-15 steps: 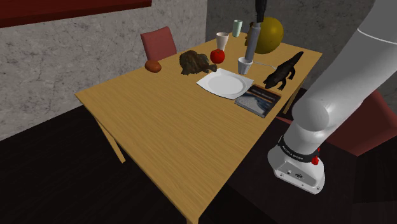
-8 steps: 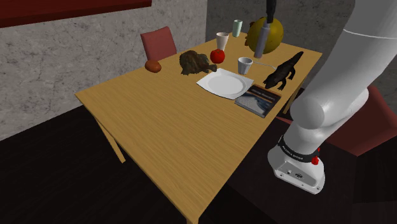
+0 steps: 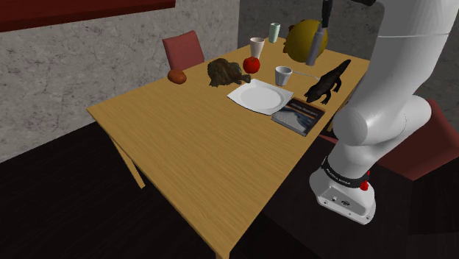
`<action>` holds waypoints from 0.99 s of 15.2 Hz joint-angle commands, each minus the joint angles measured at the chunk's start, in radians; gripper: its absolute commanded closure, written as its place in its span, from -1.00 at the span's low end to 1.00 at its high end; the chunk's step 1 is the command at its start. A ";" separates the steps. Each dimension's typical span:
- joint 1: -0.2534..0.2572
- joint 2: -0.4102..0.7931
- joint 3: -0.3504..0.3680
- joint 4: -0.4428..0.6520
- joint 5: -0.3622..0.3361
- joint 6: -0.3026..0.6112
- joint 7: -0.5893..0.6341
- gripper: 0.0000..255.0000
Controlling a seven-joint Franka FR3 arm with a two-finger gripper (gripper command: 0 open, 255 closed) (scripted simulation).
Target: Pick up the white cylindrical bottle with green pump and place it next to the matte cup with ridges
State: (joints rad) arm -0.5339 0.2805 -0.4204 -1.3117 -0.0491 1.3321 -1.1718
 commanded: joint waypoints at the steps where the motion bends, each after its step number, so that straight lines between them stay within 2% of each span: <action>1: -0.020 0.037 -0.006 0.030 0.010 0.007 -0.024 1.00; 15: -0.003 0.006 0.000 -0.201 0.002 0.207 0.006 1.00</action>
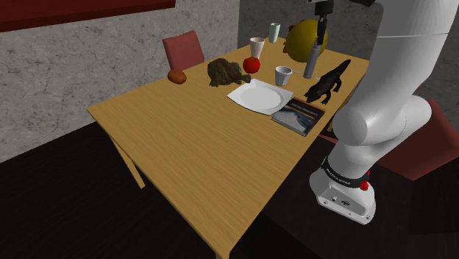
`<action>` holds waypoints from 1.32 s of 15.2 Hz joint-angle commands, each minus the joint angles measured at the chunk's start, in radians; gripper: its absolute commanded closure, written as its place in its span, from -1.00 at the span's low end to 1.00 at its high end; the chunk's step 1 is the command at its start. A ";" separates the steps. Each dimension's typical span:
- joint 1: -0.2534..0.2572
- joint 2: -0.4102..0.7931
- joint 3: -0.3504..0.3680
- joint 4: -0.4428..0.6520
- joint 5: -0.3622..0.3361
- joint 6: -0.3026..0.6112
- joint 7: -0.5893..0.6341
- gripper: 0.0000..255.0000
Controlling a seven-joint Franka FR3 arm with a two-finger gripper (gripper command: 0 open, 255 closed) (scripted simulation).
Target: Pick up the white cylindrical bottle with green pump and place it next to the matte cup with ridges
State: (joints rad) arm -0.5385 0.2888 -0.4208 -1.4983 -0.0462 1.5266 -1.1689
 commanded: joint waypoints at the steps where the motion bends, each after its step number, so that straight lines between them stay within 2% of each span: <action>1: 0.003 -0.003 0.001 -0.028 0.000 0.026 0.005 1.00; 13: 0.004 0.019 0.007 -0.169 0.008 0.186 0.018 1.00; 20: 0.004 0.019 0.007 -0.169 0.008 0.186 0.018 1.00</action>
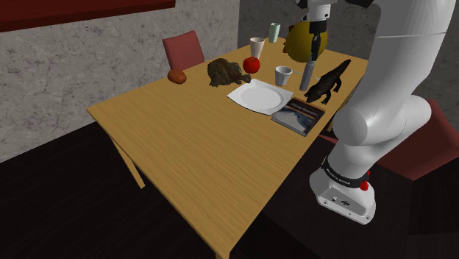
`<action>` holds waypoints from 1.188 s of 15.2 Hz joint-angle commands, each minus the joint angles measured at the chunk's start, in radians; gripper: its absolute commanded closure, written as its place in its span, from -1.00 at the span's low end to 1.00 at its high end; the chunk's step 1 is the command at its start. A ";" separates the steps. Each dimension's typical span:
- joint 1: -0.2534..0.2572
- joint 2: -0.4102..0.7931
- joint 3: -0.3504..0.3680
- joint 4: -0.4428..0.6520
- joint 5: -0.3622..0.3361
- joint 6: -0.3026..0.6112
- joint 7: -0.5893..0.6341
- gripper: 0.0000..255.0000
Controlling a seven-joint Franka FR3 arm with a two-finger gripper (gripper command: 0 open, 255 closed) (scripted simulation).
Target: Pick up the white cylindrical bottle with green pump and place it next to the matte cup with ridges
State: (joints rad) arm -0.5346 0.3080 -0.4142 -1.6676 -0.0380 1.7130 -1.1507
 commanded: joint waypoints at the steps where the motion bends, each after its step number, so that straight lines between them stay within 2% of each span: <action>1: 0.000 0.000 0.000 0.000 0.000 0.000 0.000 1.00; 2: 0.000 0.000 0.000 0.000 0.000 0.000 0.000 -1.00; 7: 0.000 0.000 0.000 0.000 0.000 0.000 0.000 -1.00; 11: -0.004 0.024 0.002 0.158 0.009 -0.134 -0.007 -1.00; 18: -0.004 0.024 0.002 0.158 0.009 -0.134 -0.007 -1.00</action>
State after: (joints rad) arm -0.5389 0.3323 -0.4125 -1.5104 -0.0289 1.5791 -1.1577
